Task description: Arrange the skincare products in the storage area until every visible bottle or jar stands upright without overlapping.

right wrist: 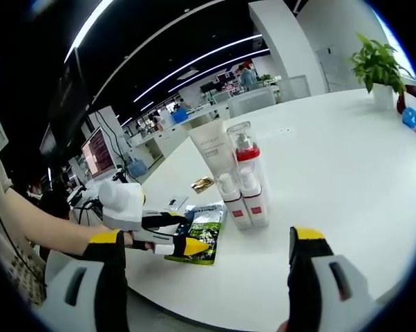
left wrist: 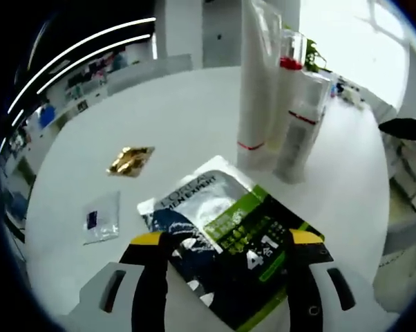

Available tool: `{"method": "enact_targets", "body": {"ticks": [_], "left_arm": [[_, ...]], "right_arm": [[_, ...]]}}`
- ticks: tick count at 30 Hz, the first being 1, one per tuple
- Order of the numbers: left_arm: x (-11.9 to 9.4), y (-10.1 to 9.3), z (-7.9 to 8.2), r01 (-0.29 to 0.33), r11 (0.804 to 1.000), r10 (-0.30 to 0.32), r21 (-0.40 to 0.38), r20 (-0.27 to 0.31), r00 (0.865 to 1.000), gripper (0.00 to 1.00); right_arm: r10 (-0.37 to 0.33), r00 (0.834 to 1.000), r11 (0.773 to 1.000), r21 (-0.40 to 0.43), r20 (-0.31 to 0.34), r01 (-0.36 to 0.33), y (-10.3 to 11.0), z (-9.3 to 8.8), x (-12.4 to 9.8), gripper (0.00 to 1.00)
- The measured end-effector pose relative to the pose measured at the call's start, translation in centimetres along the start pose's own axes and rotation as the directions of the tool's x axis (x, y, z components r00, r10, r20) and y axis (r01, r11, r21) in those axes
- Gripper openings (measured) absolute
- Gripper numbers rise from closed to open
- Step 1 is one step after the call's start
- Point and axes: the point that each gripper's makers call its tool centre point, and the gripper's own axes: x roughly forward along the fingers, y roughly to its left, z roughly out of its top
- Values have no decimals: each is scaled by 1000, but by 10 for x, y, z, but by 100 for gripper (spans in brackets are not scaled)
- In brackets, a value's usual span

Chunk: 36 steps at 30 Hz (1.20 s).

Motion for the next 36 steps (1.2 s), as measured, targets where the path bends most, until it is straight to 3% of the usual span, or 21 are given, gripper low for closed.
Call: {"method": "enact_targets", "body": {"ticks": [5, 9, 16, 23, 36], "left_arm": [[0, 0, 0, 1, 1000, -1, 1, -10, 1000, 67], [1, -6, 1, 14, 1000, -14, 15, -24, 1000, 74], [-4, -8, 5, 50, 999, -51, -19, -14, 999, 76], [-16, -16, 10, 105, 994, -105, -25, 15, 994, 77], [-51, -15, 4, 87, 996, -87, -2, 53, 995, 93]], "right_arm": [[0, 1000, 1000, -1, -1, 0, 0, 0, 0, 99], [0, 1000, 1000, -3, -2, 0, 0, 0, 0, 99], [6, 1000, 1000, -11, -7, -6, 2, -1, 1, 99], [13, 1000, 1000, -22, -10, -14, 4, -1, 1, 98], [36, 999, 998, -49, 1, -36, 10, 0, 0, 98]]}}
